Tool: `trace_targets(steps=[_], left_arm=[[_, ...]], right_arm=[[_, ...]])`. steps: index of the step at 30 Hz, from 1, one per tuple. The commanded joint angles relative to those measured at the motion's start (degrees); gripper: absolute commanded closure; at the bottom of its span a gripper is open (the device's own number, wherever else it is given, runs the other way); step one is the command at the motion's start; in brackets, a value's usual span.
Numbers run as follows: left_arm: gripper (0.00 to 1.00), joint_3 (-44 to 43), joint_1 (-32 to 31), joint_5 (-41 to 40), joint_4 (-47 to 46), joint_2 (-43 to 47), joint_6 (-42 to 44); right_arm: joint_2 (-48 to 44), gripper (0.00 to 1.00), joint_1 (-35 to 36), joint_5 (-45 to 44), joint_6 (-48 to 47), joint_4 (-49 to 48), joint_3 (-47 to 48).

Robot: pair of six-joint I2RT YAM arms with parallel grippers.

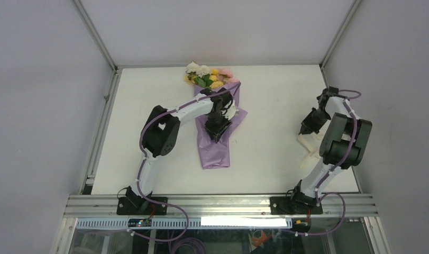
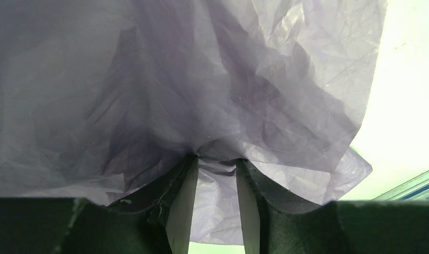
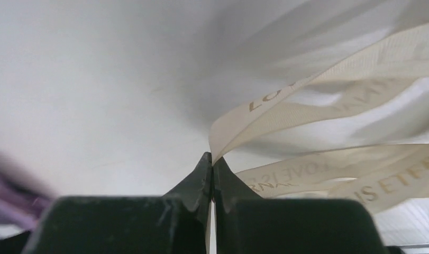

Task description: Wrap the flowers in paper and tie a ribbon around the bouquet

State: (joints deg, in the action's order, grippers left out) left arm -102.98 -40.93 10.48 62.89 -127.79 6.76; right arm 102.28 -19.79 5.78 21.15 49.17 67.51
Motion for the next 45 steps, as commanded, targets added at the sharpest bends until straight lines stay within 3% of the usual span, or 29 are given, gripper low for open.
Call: trace_targets(steps=[1, 8, 12, 19, 23, 24, 26, 27, 30, 32, 36, 40, 42, 45], left_arm=[[0.64, 1.11, -0.46, -1.91, -0.14, 0.79, -0.17], [0.64, 1.27, -0.47, -2.46, -0.11, 0.64, 0.07], [0.64, 1.30, -0.47, -2.69, -0.12, 0.55, 0.09], [0.64, 1.46, -0.47, -2.92, -0.14, 0.70, 0.20], [0.64, 1.23, -0.46, -3.01, -0.13, 0.42, 0.22], [0.64, 1.16, -0.46, -3.08, -0.14, 0.32, 0.18], [0.64, 1.11, -0.40, -3.30, -0.13, 0.34, 0.18], [0.64, 1.19, -0.45, -3.34, -0.14, 0.40, 0.18], [0.63, 1.05, -0.47, -3.32, -0.12, 0.49, 0.22], [0.63, 0.81, -0.46, -3.36, -0.12, 0.35, 0.18], [0.63, 0.81, -0.47, -3.37, -0.12, 0.34, 0.09], [0.63, 1.35, -0.46, -3.42, -0.13, 0.43, 0.16], [0.63, 1.61, -0.45, -3.45, -0.13, 0.37, 0.20], [0.62, 1.64, -0.47, -3.06, -0.14, 0.05, 0.28]], right_arm=[[-4.10, 1.00, 7.04, 10.24, -0.67, 3.07, 15.34], [-7.17, 1.00, 12.93, 21.36, 3.33, 3.14, 49.61], [-11.55, 1.00, 12.85, 20.86, 5.53, -0.94, 56.07], [-22.78, 1.00, 11.83, 18.51, 7.57, -2.56, 36.02], [-25.60, 0.98, 7.98, 15.87, 10.17, 1.63, 22.00], [-25.45, 0.90, 6.36, 13.02, 9.62, 4.24, 18.50], [-24.06, 0.56, 2.65, 3.50, 6.51, 10.04, 14.69], [-23.20, 0.44, -0.57, -2.12, 5.49, 12.31, 13.24], [-25.79, 0.38, -9.87, -15.62, 6.17, 7.19, 6.64], [-29.60, 0.37, -10.71, -19.00, 7.30, 0.18, 3.61], [-27.07, 0.36, 0.35, -17.85, 2.53, -4.50, 7.17], [-11.94, 0.38, 14.22, -0.52, -12.74, 1.85, 18.35], [-3.50, 0.38, 19.97, 3.14, -18.33, 7.29, 25.30], [8.30, 0.28, 26.31, 5.83, -23.33, 8.87, 35.02]])
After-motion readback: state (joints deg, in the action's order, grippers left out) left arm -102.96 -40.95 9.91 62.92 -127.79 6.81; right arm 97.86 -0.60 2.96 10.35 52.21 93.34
